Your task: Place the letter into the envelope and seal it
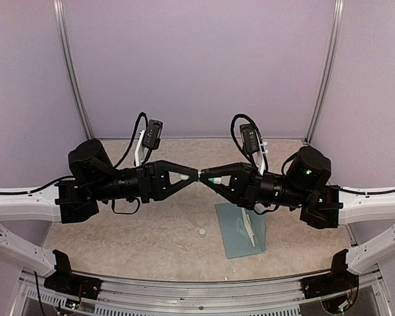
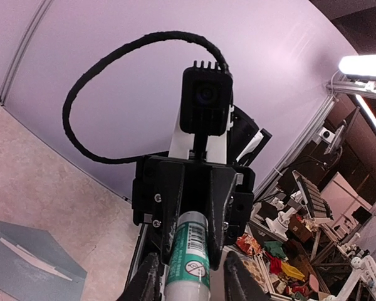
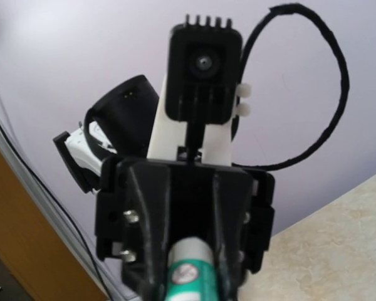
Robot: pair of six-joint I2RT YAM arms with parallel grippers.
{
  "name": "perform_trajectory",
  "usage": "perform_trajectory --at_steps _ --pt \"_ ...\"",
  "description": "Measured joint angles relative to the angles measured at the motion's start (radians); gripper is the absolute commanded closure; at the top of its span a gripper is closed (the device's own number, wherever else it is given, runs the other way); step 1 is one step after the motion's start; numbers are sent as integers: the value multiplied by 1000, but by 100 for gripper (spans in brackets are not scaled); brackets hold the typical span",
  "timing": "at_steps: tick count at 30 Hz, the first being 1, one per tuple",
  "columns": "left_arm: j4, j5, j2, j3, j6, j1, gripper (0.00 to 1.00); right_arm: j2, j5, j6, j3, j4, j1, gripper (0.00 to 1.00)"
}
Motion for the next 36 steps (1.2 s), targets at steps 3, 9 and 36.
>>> perform_trajectory --at_steps 3,9,36 --pt "-6 -18 5 0 9 0 37 -24 40 -25 1 -69 0 100" --pt "-87 -117 11 4 35 31 42 -121 222 -105 45 -367 0 100" --pt "-216 -274 811 387 130 46 63 42 568 39 81 -1176 -119 100"
